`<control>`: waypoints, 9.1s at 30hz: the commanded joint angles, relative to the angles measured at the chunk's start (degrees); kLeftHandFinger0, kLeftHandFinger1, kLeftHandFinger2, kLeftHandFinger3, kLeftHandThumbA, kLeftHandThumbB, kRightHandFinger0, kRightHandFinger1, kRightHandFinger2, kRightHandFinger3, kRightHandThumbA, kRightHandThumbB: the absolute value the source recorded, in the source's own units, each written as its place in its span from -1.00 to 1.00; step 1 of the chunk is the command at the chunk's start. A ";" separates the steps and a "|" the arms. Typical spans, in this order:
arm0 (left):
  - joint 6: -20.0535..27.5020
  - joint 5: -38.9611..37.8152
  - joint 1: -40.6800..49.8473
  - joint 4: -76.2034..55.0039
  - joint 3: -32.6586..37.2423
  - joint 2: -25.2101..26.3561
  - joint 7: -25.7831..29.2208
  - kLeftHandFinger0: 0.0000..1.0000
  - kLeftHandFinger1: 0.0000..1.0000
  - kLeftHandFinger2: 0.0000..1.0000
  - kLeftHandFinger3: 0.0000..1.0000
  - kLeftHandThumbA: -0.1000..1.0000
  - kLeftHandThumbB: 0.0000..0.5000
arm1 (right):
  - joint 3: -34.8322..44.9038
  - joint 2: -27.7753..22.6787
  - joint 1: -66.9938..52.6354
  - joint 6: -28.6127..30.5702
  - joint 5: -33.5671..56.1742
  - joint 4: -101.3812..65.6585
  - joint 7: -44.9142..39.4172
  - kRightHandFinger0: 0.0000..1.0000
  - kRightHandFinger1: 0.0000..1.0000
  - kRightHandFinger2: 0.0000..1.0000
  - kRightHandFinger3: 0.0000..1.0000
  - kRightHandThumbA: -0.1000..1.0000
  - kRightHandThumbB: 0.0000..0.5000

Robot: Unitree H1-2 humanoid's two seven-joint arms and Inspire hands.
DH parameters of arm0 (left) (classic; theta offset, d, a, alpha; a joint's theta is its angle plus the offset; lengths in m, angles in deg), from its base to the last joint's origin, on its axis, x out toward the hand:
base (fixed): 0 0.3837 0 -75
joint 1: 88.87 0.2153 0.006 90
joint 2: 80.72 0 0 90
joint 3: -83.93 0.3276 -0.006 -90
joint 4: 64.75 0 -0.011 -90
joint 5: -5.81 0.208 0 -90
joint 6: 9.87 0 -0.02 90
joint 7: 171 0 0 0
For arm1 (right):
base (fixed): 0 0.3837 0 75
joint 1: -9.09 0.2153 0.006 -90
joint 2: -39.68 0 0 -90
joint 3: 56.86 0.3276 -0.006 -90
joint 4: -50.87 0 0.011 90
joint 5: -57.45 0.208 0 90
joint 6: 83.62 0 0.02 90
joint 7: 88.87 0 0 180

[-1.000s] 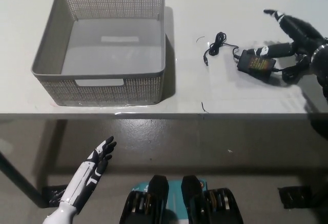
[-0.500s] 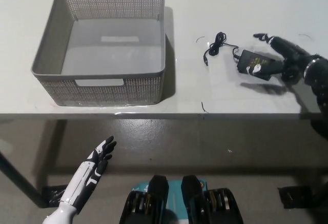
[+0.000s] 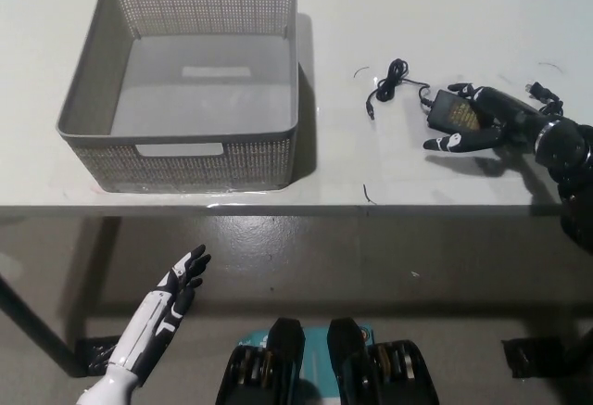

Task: Use the right hand to pick up a black power cord and place it into a container on the left hand side

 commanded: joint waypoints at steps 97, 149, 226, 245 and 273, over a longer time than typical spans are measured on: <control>0.62 -0.55 -3.03 -0.90 -0.95 1.29 -1.08 1.00 1.00 1.00 1.00 1.00 0.16 | 6.93 11.63 15.26 8.45 3.00 -15.02 34.62 -1.00 -0.07 0.60 0.76 -1.00 -0.36; -3.91 1.81 -7.79 -3.57 0.23 3.14 -4.40 1.00 1.00 1.00 1.00 1.00 0.31 | -1.92 30.78 18.53 7.97 1.83 16.37 28.90 1.00 1.00 1.00 1.00 0.91 1.00; 2.03 -1.08 -3.26 -0.87 -0.09 1.38 -5.78 1.00 1.00 1.00 1.00 1.00 0.34 | 7.94 17.43 -51.75 8.20 33.98 -59.59 4.08 1.00 1.00 1.00 1.00 1.00 0.10; 4.92 -2.11 2.81 0.94 -1.31 0.00 -5.17 1.00 1.00 1.00 1.00 1.00 0.35 | 7.49 15.63 -56.31 15.65 34.87 -50.70 1.50 1.00 1.00 1.00 1.00 1.00 0.21; 4.77 -1.14 5.25 0.69 -1.60 -0.71 -4.57 1.00 1.00 1.00 1.00 0.98 0.34 | 7.10 15.27 -57.24 15.95 33.62 -49.54 1.65 1.00 1.00 1.00 1.00 1.00 0.14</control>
